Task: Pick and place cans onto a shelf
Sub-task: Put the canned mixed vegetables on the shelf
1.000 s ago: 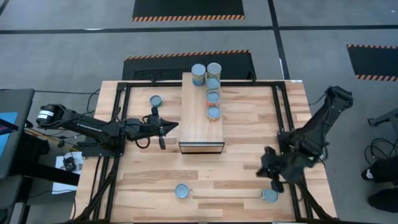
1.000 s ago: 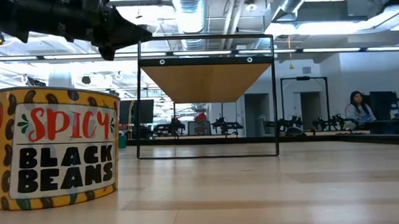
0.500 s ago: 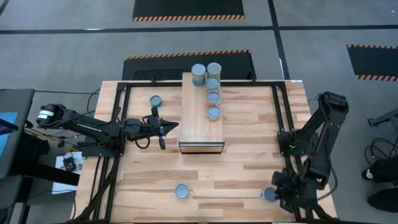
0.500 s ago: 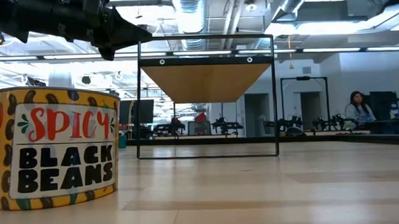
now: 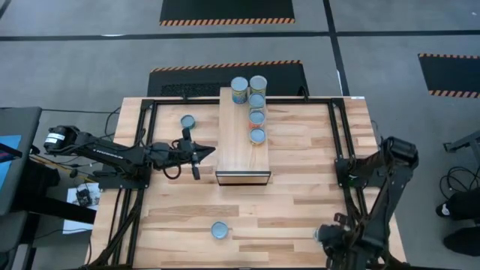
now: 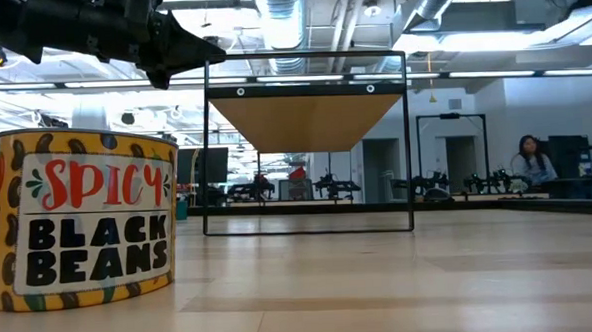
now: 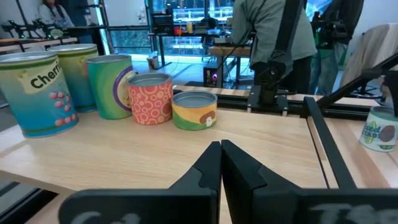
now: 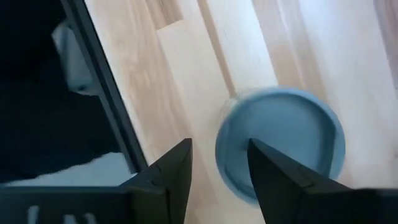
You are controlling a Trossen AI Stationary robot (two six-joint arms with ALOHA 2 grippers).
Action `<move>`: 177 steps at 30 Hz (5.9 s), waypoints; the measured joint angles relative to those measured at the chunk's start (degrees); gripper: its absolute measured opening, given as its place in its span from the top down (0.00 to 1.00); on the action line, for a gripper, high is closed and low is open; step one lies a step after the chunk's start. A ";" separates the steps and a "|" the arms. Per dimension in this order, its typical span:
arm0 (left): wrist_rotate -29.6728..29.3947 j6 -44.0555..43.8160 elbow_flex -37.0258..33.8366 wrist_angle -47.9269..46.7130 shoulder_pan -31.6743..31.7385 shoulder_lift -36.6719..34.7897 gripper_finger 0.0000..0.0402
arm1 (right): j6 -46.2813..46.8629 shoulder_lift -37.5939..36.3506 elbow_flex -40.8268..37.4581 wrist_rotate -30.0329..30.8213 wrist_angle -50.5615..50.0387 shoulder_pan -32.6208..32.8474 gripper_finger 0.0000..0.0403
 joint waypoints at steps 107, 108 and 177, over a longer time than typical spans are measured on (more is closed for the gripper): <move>17.03 1.68 0.04 -10.97 22.69 -11.17 1.00 | -127.02 20.20 55.77 -6.93 -13.21 -82.75 0.88; 17.02 1.68 0.04 -10.97 22.69 -11.17 1.00 | -127.01 20.20 55.77 -6.93 -13.19 -82.75 0.87; 27.06 1.38 13.49 4.21 21.30 21.04 1.00 | -105.51 -22.70 -10.97 -14.21 42.51 -76.49 0.99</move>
